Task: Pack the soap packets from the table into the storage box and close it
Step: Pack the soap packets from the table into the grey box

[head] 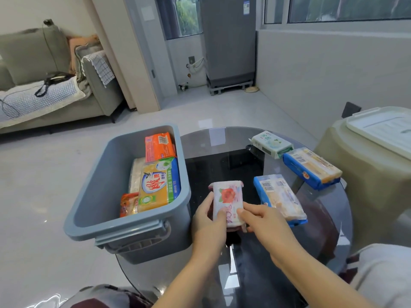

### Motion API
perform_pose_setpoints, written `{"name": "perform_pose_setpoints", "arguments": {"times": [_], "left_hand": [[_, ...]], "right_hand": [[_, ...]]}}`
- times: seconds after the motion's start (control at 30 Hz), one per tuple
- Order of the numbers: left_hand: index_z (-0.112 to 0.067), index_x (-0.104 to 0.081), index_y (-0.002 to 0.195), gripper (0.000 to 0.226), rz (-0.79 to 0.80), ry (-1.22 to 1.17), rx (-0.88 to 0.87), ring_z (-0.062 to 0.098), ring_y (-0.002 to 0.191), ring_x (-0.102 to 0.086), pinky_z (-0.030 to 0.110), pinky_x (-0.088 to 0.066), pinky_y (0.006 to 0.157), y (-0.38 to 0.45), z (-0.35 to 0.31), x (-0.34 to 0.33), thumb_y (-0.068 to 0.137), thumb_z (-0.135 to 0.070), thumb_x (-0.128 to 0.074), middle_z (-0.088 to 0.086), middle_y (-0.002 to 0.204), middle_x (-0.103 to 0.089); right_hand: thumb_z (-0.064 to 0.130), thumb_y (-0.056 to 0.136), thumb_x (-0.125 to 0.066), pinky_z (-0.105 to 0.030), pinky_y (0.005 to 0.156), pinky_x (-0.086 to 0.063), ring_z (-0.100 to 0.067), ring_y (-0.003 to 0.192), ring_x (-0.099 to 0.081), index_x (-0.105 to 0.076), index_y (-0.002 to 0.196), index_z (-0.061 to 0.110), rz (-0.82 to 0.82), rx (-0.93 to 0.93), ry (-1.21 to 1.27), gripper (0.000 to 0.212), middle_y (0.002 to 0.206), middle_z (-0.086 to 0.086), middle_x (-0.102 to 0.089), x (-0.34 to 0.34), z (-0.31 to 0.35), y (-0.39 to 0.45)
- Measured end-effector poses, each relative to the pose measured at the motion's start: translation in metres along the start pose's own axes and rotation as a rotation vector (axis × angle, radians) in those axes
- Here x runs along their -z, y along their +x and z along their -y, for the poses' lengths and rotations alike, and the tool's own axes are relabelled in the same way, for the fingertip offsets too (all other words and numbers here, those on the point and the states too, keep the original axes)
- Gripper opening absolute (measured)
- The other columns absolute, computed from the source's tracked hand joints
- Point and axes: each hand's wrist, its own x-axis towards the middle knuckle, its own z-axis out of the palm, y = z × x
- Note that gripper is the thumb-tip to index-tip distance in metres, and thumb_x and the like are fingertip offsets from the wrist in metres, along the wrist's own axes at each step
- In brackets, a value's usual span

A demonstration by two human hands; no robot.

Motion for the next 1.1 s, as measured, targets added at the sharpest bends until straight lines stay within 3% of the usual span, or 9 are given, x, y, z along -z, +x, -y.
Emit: {"name": "perform_pose_setpoints", "arguments": {"times": [0.1,0.23,0.3,0.43,0.57,0.73,0.87,1.0,1.1], "left_hand": [[-0.045,-0.061,0.107,0.045,-0.017,-0.097,0.006,0.004,0.096,-0.067,0.028,-0.057,0.079,0.0,-0.012,-0.004,0.088,-0.004,-0.054,-0.013,0.111,-0.069],[-0.029,-0.06,0.12,0.038,-0.005,-0.176,-0.006,0.013,0.099,-0.068,0.039,-0.057,0.084,0.009,-0.036,-0.014,0.089,-0.008,-0.058,-0.006,0.113,-0.069],[-0.024,-0.059,0.124,0.039,0.011,-0.224,-0.022,0.015,0.1,-0.067,0.04,-0.057,0.083,0.014,-0.047,-0.024,0.089,-0.008,-0.058,-0.003,0.113,-0.069],[-0.019,-0.061,0.123,0.035,0.057,-0.325,-0.001,0.019,0.096,-0.07,0.041,-0.058,0.08,0.027,-0.066,-0.057,0.09,-0.006,-0.056,0.002,0.109,-0.071],[-0.016,-0.062,0.121,0.032,0.087,-0.337,0.049,0.019,0.093,-0.07,0.04,-0.058,0.081,0.049,-0.073,-0.09,0.091,-0.007,-0.055,0.004,0.107,-0.072],[-0.016,-0.065,0.118,0.032,0.089,-0.296,0.059,0.021,0.096,-0.069,0.042,-0.056,0.085,0.091,-0.075,-0.121,0.09,-0.006,-0.055,0.004,0.107,-0.072],[-0.021,-0.071,0.104,0.021,0.041,-0.25,0.101,0.015,0.087,-0.071,0.034,-0.058,0.079,0.126,-0.072,-0.147,0.088,-0.011,-0.061,-0.002,0.094,-0.074],[-0.033,-0.066,0.065,0.025,-0.029,-0.218,0.175,0.015,0.08,-0.068,0.027,-0.054,0.067,0.155,-0.065,-0.174,0.086,-0.019,-0.064,-0.005,0.08,-0.071],[-0.032,-0.063,0.063,0.026,-0.055,-0.243,0.245,0.018,0.082,-0.068,0.028,-0.054,0.068,0.165,-0.056,-0.186,0.086,-0.021,-0.064,0.0,0.085,-0.071]], "right_hand": [[0.02,0.087,-0.06,-0.013,0.058,-0.051,0.004,0.074,-0.066,-0.07,0.095,0.034,-0.068,0.037,0.081,0.019,0.077,0.022,-0.073,0.006,0.004,0.0],[0.021,0.083,-0.065,-0.022,0.071,-0.053,0.001,0.079,-0.068,-0.071,0.095,0.031,-0.156,0.09,0.133,0.017,0.081,0.019,-0.074,0.023,0.02,0.004],[0.021,0.082,-0.067,-0.023,0.071,-0.053,-0.002,0.077,-0.07,-0.071,0.098,0.029,-0.187,0.119,0.152,0.019,0.082,0.015,-0.075,0.035,0.031,0.009],[0.02,0.081,-0.067,-0.012,0.057,-0.05,-0.001,0.073,-0.069,-0.071,0.095,0.034,-0.181,0.143,0.146,0.02,0.08,0.014,-0.075,0.064,0.048,0.026],[0.015,0.081,-0.067,-0.023,0.068,-0.054,-0.008,0.078,-0.07,-0.072,0.1,0.019,-0.238,0.105,0.155,0.02,0.084,0.005,-0.075,0.091,0.054,0.055],[0.011,0.082,-0.066,-0.018,0.058,-0.054,-0.007,0.066,-0.067,-0.071,0.102,0.011,-0.238,0.065,0.167,0.021,0.085,-0.002,-0.074,0.119,0.058,0.104],[0.016,0.085,-0.062,-0.004,0.046,-0.042,-0.003,0.065,-0.063,-0.071,0.106,0.015,-0.263,0.075,-0.028,0.023,0.084,0.001,-0.073,0.14,0.06,0.148],[0.027,0.088,-0.057,-0.016,0.055,-0.042,0.001,0.068,-0.058,-0.07,0.104,0.023,-0.255,0.082,-0.265,0.022,0.079,0.009,-0.069,0.159,0.058,0.193],[0.031,0.09,-0.053,-0.02,0.054,-0.045,-0.007,0.064,-0.061,-0.072,0.092,0.027,-0.231,0.027,-0.354,0.02,0.065,0.014,-0.065,0.166,0.046,0.214]]}}
